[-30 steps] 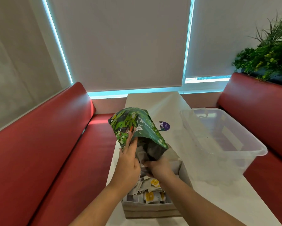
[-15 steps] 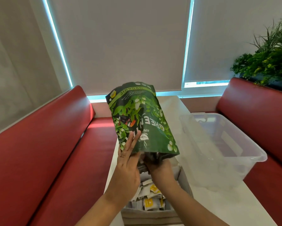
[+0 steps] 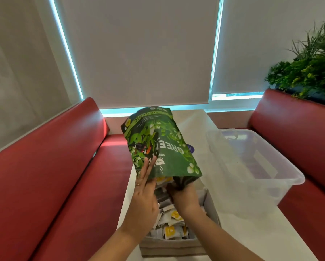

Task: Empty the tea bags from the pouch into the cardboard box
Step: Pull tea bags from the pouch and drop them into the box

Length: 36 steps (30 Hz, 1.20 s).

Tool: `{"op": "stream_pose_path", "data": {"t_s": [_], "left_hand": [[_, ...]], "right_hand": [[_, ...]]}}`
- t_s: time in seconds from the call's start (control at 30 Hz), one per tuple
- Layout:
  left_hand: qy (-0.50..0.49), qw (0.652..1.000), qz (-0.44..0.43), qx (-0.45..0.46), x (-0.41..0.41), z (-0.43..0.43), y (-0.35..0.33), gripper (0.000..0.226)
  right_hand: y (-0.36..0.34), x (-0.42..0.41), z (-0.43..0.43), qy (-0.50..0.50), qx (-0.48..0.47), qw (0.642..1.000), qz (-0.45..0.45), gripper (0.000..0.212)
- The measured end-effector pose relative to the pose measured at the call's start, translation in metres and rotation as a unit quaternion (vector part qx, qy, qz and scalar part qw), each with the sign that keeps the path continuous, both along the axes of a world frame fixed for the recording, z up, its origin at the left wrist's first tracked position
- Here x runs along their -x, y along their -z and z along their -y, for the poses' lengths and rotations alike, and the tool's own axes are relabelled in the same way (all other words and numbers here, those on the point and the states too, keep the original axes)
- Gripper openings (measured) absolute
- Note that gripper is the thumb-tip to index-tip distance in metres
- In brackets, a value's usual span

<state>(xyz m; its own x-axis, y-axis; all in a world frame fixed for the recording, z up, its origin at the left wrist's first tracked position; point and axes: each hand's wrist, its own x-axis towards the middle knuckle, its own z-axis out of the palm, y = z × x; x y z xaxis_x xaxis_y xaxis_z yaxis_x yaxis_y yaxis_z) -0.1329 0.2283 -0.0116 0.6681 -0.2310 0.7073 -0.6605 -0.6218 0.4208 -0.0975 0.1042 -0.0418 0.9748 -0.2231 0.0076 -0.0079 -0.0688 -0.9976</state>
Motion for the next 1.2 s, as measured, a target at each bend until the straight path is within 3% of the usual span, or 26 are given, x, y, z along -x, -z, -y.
{"op": "stream_pose_path", "data": {"t_s": [0.13,0.2,0.27,0.33,0.43,0.6,0.73,0.9,1.0,1.2], "left_hand": [[-0.049,0.99,-0.112,0.07,-0.013,-0.003,0.008,0.091],[-0.063,0.984,-0.143,0.09,-0.016,-0.001,0.009,0.087],[-0.071,0.979,-0.164,0.098,-0.016,0.002,0.007,0.084],[-0.075,0.977,-0.173,0.104,-0.016,0.004,0.006,0.085],[-0.074,0.975,-0.181,0.107,-0.017,0.006,0.005,0.086],[-0.06,0.977,-0.18,0.099,-0.02,0.009,0.006,0.085],[-0.048,0.981,-0.168,0.083,-0.015,0.015,0.004,0.088],[-0.021,0.984,-0.159,0.072,-0.01,0.015,-0.003,0.087],[-0.025,0.986,-0.151,0.072,-0.01,0.013,-0.004,0.088],[-0.051,0.986,-0.146,0.069,-0.019,0.004,-0.001,0.087]], "right_hand": [[0.0,0.002,0.006,-0.027,0.031,0.999,0.011,0.03],[-0.003,0.007,0.009,-0.019,0.032,0.999,0.016,0.054],[-0.003,0.012,0.011,0.026,0.097,0.994,0.038,0.084],[0.001,0.017,0.013,0.077,0.156,0.981,0.084,0.094],[0.007,0.031,0.021,0.114,0.232,0.944,0.205,0.075],[0.006,0.04,0.018,-0.028,0.439,0.828,0.348,0.038],[-0.003,0.013,0.01,-0.049,0.58,0.745,0.325,0.038],[-0.012,0.002,0.011,-0.109,0.653,0.699,0.27,0.033],[-0.016,-0.001,0.014,-0.094,0.651,0.696,0.288,0.031],[-0.021,0.02,0.029,-0.101,0.53,0.771,0.339,0.041]]}}
